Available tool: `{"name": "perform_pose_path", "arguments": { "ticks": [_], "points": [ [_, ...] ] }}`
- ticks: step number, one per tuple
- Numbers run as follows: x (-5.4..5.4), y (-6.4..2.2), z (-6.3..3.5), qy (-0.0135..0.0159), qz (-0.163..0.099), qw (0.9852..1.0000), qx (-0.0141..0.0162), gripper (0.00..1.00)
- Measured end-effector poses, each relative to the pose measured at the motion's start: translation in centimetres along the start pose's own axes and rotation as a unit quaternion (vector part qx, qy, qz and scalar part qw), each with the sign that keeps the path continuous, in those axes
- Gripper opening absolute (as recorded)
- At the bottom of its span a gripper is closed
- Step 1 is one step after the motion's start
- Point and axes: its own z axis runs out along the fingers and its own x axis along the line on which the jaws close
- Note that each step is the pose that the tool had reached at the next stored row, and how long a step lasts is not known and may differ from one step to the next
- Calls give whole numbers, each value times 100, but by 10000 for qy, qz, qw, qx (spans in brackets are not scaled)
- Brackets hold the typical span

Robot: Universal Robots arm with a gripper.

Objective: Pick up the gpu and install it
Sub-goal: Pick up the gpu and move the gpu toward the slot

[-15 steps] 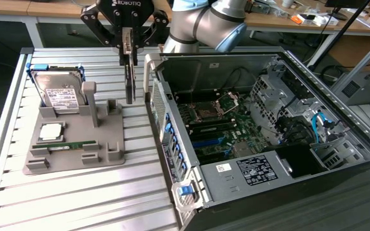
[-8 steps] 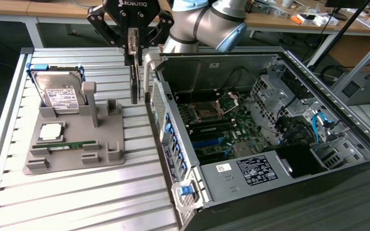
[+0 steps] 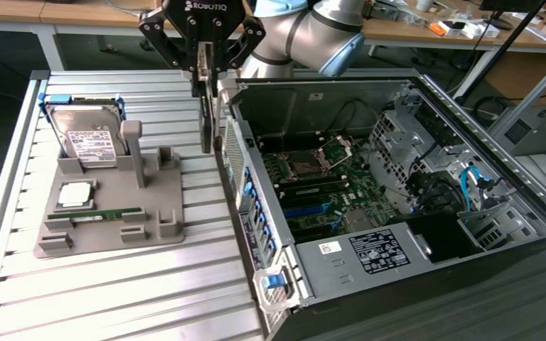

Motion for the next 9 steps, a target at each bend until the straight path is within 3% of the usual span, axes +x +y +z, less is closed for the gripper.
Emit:
{"name": "perform_pose_path", "arguments": {
  "ticks": [9],
  "points": [
    [-110, 5, 3, 6, 0, 10000, 0, 27]
  ]
}}
